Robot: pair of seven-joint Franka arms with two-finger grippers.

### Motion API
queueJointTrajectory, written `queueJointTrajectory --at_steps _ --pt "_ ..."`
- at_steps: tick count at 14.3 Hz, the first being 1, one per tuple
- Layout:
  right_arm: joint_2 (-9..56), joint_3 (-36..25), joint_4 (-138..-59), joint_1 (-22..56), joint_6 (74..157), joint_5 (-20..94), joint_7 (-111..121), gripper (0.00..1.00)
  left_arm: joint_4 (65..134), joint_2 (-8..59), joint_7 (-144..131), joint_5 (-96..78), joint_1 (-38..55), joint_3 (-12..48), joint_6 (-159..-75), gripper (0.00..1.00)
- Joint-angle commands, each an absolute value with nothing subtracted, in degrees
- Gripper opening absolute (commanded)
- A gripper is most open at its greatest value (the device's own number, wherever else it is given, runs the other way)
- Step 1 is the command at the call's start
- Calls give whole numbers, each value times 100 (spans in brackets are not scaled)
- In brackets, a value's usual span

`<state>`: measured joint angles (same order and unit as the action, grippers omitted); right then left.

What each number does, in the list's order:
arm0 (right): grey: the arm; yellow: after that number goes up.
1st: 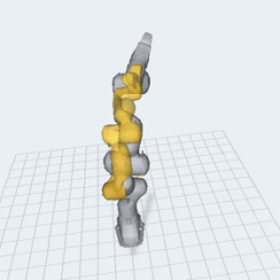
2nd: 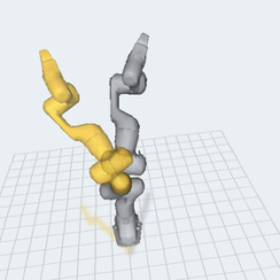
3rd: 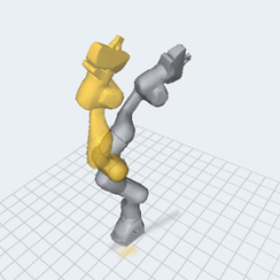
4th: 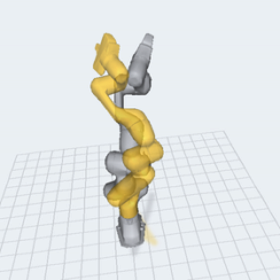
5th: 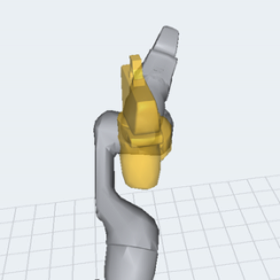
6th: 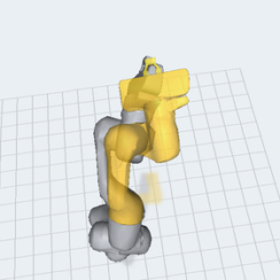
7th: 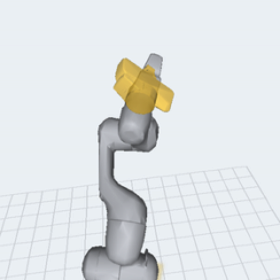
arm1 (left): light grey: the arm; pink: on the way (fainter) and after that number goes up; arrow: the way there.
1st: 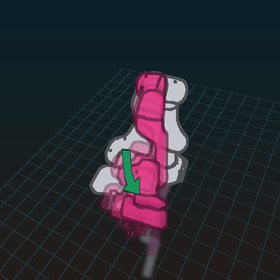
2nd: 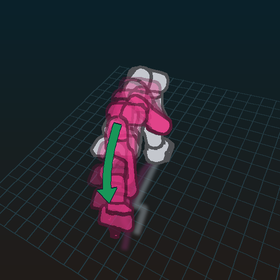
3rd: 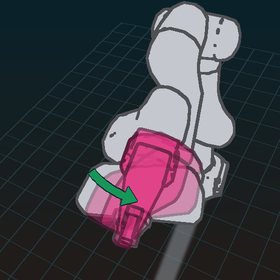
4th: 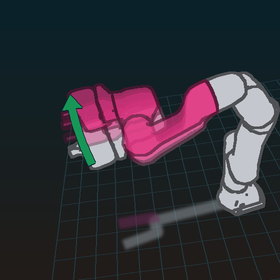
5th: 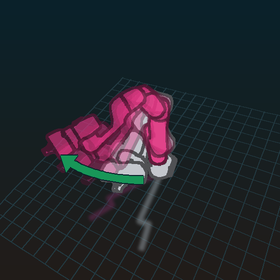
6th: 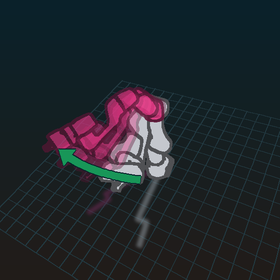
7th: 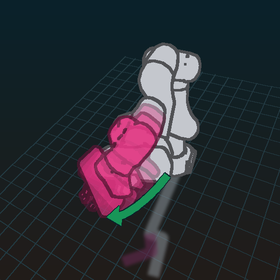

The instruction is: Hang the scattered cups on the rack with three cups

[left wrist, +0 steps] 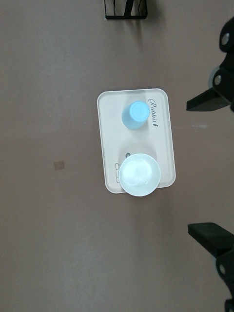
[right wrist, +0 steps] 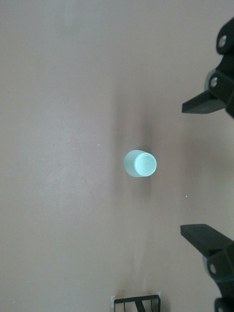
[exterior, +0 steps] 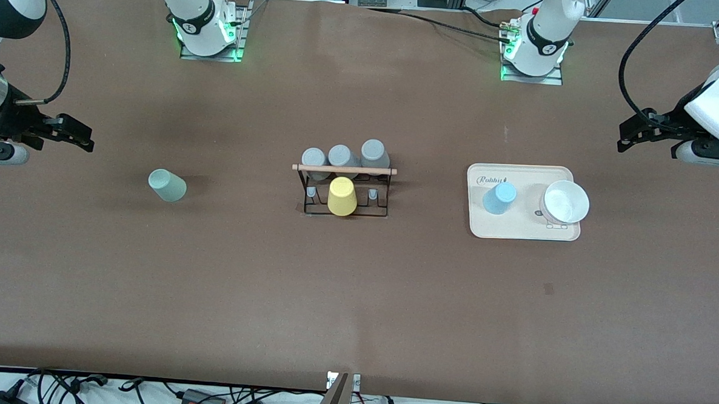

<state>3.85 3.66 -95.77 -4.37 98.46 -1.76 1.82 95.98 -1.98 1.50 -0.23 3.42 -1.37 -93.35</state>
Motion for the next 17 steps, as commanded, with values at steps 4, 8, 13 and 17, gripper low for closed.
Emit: queueJointTrajectory --at_steps 4,8,13,17 --pt "369 422 -9431 -501 9747 -97 53 100 9422 -141 202 70 360 -123 -8983 100" --pt "396 413 -9431 -510 9747 -97 70 100 9466 -79 229 53 343 -88 -8701 100" --pt "396 413 -9431 -510 9738 -97 70 100 9492 26 176 9 343 -62 -8701 100" --pt "396 413 -9431 -501 9729 -97 70 100 9781 430 97 -44 395 411 -8796 100"
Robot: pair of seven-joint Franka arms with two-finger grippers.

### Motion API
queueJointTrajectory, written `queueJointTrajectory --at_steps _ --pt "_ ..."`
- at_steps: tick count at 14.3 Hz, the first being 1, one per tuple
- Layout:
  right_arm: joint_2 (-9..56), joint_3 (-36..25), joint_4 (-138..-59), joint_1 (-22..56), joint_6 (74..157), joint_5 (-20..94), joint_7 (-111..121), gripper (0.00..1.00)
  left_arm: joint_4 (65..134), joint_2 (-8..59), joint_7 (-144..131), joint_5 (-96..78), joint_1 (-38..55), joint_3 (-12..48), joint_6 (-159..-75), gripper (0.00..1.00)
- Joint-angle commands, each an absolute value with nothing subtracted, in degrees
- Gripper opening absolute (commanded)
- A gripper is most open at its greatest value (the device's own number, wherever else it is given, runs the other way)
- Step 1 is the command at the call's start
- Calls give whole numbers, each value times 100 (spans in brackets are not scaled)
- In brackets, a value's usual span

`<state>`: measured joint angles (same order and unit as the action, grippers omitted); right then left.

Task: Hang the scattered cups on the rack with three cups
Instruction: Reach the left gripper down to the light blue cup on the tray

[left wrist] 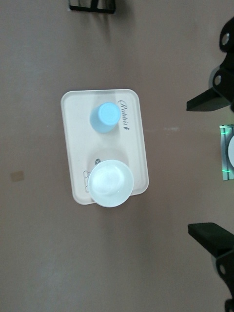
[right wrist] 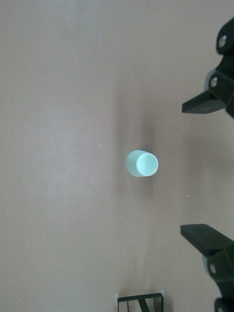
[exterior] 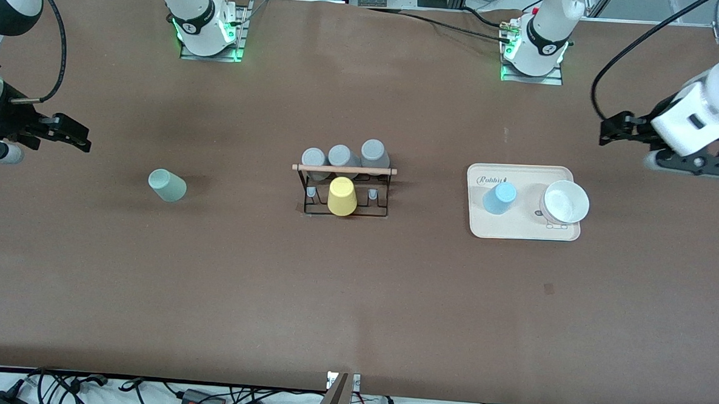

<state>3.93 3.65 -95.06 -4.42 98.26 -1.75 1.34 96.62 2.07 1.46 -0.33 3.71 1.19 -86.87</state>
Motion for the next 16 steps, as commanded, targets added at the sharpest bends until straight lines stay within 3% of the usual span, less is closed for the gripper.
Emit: queueJointTrajectory --at_steps 1,4,9,16 --pt "396 413 -9439 -501 9729 -105 70 100 10069 465 -103 -44 396 578 -9120 100" --pt "396 413 -9439 -501 9729 -97 70 100 11228 431 -957 35 387 965 -10743 100" --pt "396 413 -9439 -501 9677 -97 44 100 12786 474 -1090 140 387 1019 -13241 100" --pt "396 413 -9439 -501 9668 -97 44 100 13271 975 -1582 808 431 1037 -14396 100"
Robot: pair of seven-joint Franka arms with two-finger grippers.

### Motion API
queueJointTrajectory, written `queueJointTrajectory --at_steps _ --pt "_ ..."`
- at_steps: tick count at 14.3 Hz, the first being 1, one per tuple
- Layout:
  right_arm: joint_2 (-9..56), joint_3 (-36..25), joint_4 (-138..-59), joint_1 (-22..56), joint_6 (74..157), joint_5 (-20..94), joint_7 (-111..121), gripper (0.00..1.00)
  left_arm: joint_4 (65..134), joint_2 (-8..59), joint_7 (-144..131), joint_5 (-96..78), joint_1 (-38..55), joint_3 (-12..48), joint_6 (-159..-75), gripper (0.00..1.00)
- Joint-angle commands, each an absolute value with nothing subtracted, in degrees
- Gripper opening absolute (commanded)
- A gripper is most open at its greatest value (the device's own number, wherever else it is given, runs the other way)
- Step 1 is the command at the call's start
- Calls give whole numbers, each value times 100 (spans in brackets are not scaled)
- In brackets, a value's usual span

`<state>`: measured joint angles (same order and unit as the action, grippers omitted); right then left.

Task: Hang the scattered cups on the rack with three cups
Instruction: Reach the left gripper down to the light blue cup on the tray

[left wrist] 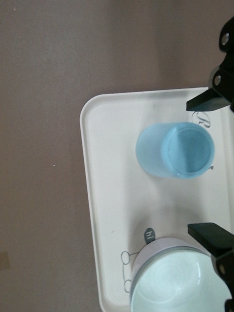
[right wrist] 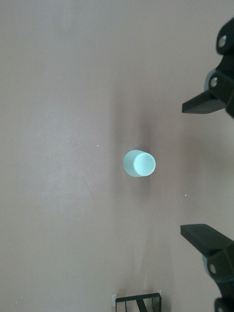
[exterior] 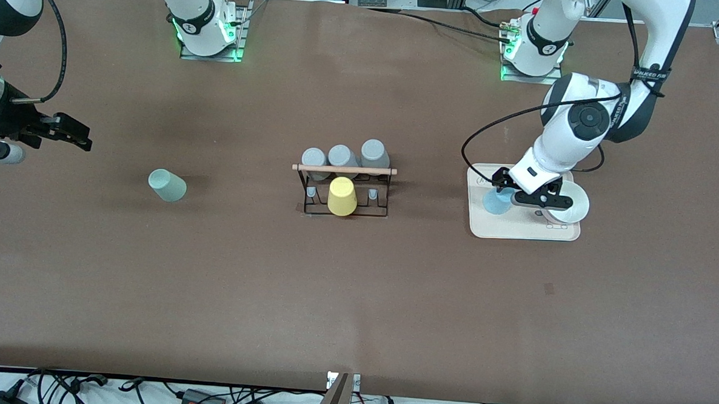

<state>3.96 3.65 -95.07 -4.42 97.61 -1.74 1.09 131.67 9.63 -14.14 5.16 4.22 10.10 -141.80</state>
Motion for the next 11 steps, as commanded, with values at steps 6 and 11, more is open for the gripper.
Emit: queueJointTrajectory --at_steps 6,11 --pt "404 413 -9439 -501 9668 -97 44 100 13570 1256 -1775 835 483 1037 -15231 100" --pt "396 413 -9439 -501 9668 -97 44 100 13728 1529 -1767 923 475 1028 -15749 100"
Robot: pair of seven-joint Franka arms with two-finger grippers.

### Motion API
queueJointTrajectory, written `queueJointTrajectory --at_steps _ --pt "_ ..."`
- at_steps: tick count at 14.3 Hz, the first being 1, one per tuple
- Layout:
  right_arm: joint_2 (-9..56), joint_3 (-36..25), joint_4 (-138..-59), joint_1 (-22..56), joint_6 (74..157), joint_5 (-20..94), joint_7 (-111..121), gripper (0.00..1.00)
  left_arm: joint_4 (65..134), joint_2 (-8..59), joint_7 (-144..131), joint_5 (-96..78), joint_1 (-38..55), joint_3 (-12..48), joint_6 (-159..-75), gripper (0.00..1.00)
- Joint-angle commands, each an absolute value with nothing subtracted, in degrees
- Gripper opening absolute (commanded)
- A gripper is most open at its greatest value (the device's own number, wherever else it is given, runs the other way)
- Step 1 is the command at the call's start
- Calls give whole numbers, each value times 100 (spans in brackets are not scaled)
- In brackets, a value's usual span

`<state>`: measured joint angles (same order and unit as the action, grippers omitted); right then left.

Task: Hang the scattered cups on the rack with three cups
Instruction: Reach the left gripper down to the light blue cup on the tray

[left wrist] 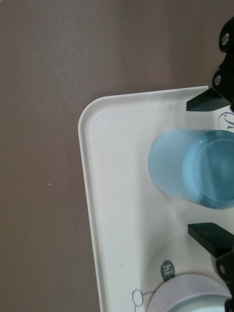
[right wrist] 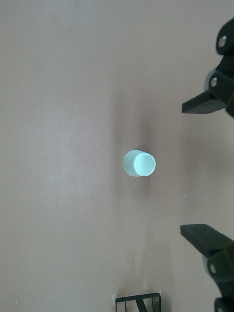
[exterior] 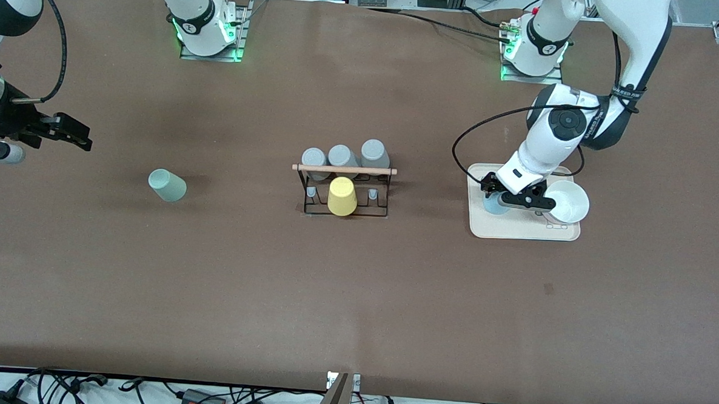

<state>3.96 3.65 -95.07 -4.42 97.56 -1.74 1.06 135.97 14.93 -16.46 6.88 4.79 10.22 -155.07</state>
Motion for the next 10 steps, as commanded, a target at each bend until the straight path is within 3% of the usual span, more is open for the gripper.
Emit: queueJointTrajectory --at_steps 1,2,3,5,8,10 --pt "396 413 -9439 -501 9668 -97 44 100 13737 1555 -1758 1053 466 1020 -15793 97" --pt "404 413 -9439 -501 9659 -97 44 100 13737 1556 -1758 1194 405 1020 -15794 84" --pt "404 413 -9439 -510 9659 -97 44 100 13737 1547 -1758 1265 404 1020 -15785 64" --pt "396 413 -9439 -510 9659 -97 44 100 13737 1564 -1758 1274 404 1020 -15785 40" --pt "396 413 -9439 -501 9659 -97 44 100 13685 1521 -1740 1283 413 1020 -15646 23" --pt "396 413 -9439 -501 9659 -97 44 100 13466 1451 -1740 1283 413 1028 -15233 21"
